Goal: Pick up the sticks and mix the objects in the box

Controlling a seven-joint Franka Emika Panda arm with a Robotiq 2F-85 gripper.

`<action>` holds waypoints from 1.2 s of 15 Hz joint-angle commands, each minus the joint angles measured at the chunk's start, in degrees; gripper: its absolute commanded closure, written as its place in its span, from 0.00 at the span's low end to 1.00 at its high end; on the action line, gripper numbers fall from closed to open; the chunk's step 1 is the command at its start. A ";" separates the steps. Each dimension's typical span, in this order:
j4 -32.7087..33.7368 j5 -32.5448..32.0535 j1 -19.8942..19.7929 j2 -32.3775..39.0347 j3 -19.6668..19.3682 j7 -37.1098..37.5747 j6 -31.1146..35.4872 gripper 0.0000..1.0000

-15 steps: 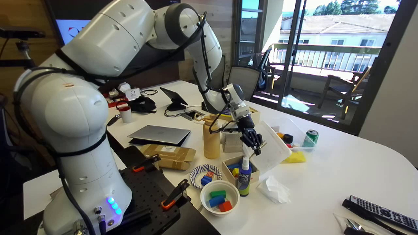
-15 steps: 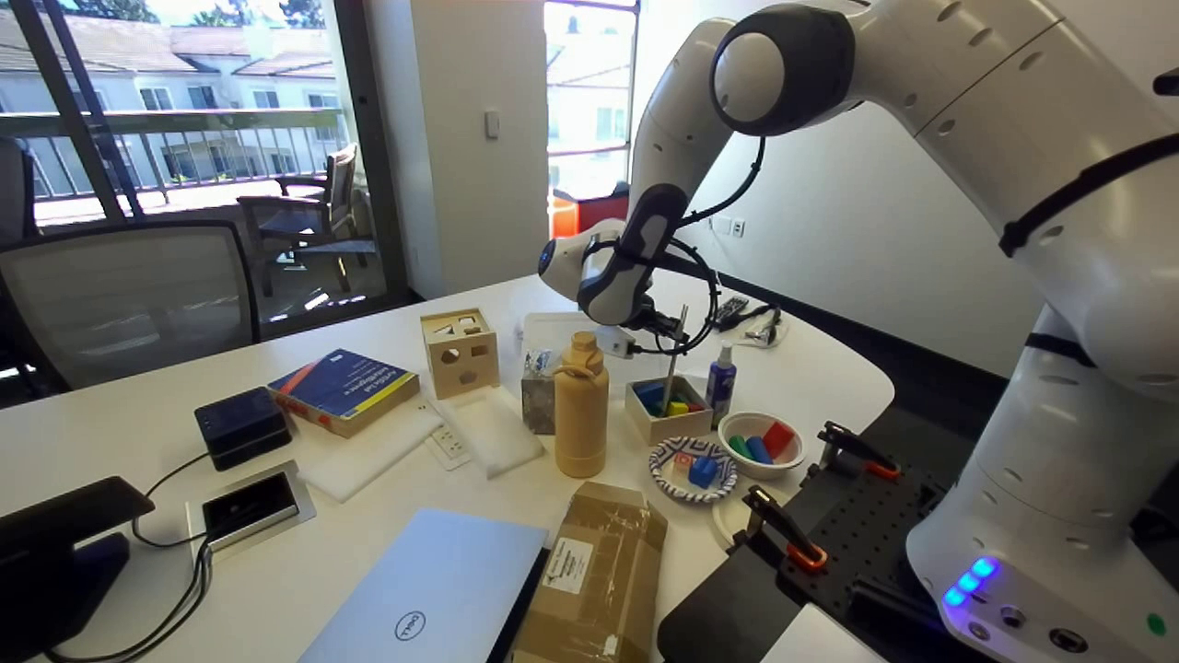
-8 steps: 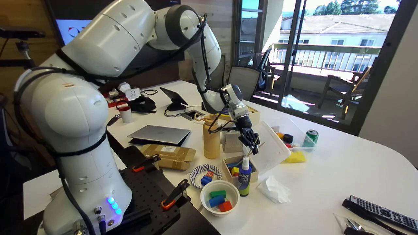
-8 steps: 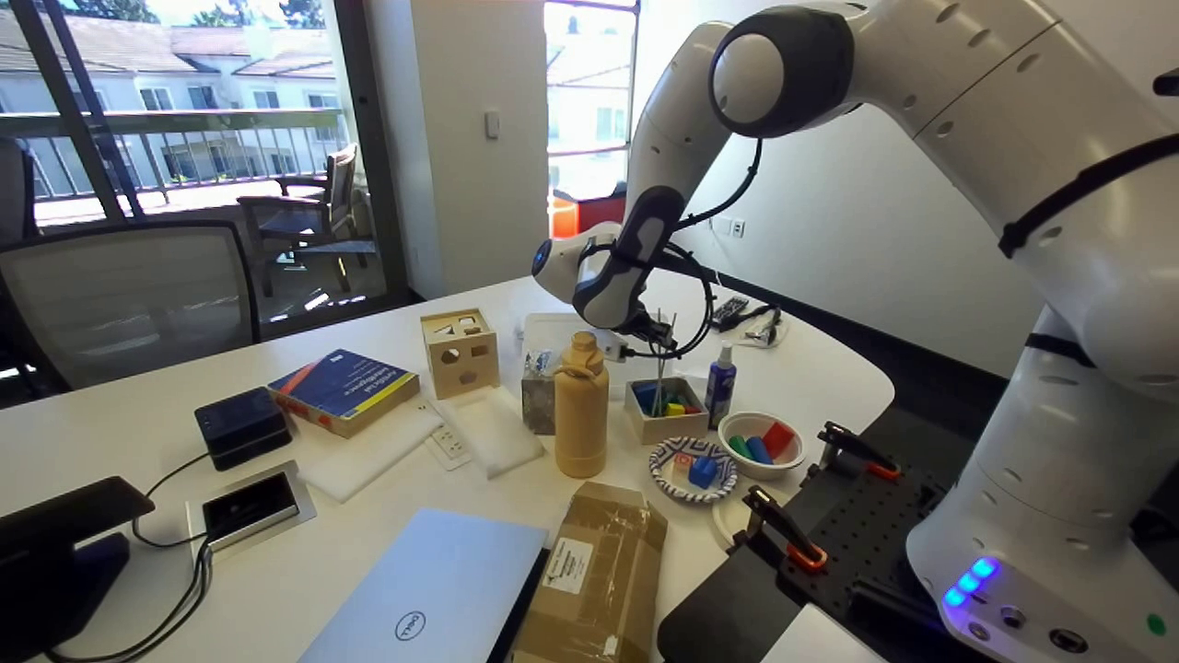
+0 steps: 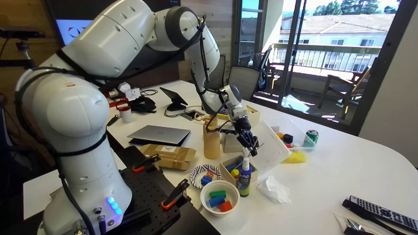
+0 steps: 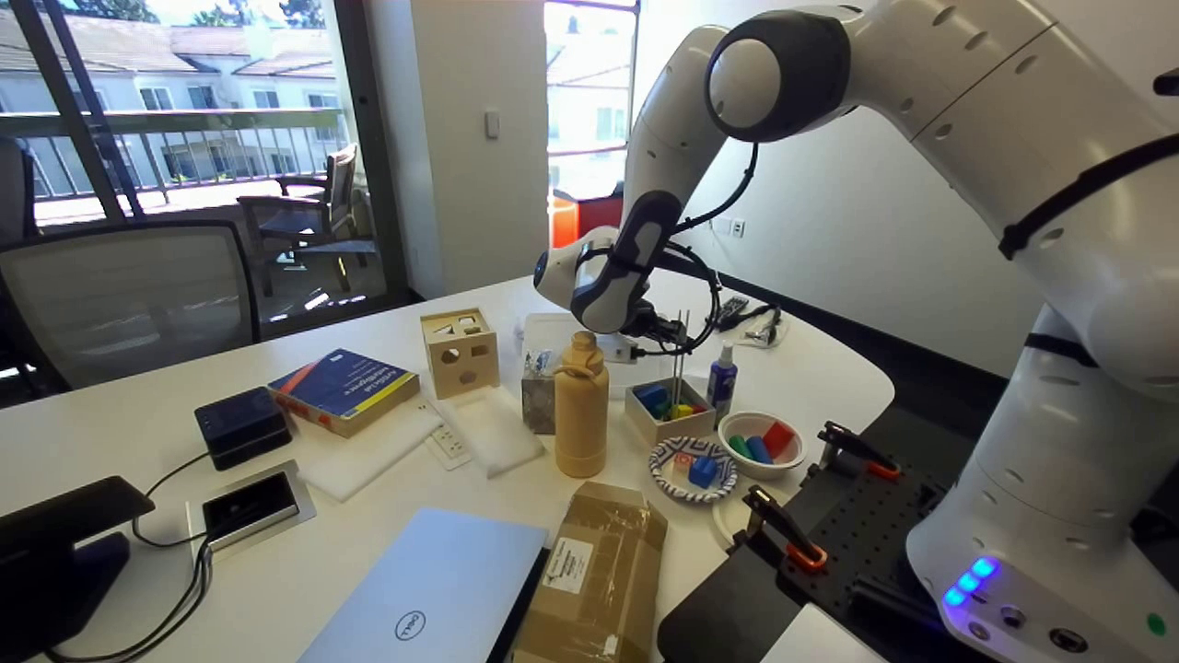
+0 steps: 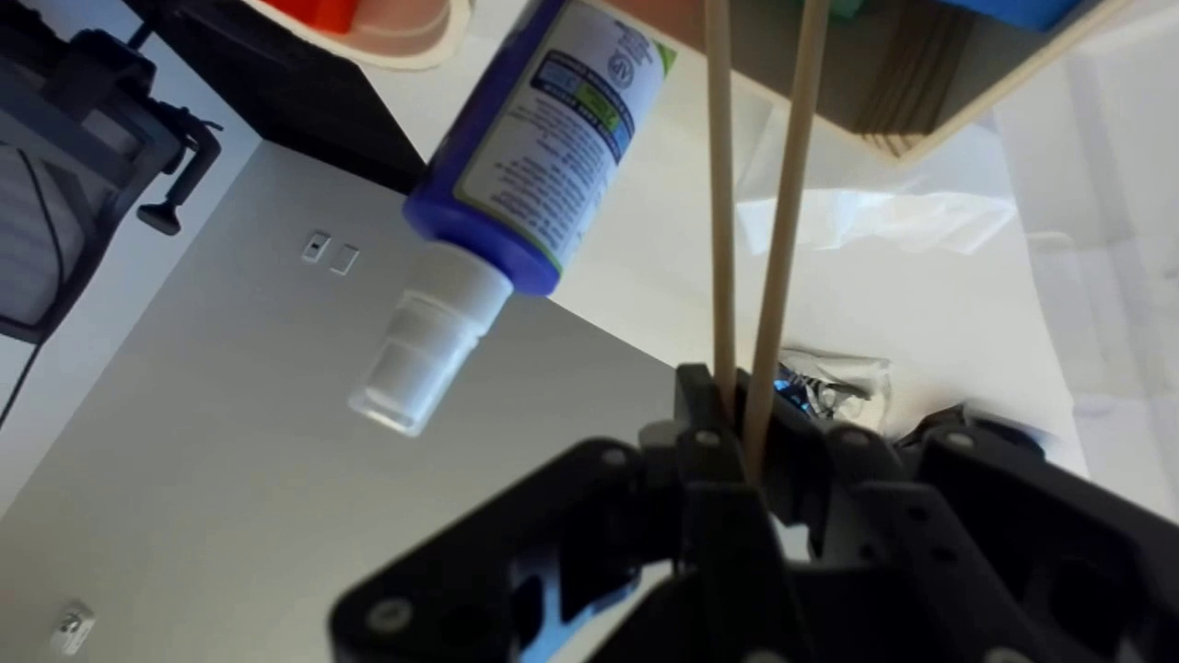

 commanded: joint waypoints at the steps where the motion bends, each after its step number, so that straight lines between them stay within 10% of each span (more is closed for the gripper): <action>1: 1.13 -0.02 0.60 0.41 -1.09 2.28 -1.71 0.98; 18: -2.58 13.22 -11.46 -6.14 -1.91 -18.86 17.26 0.98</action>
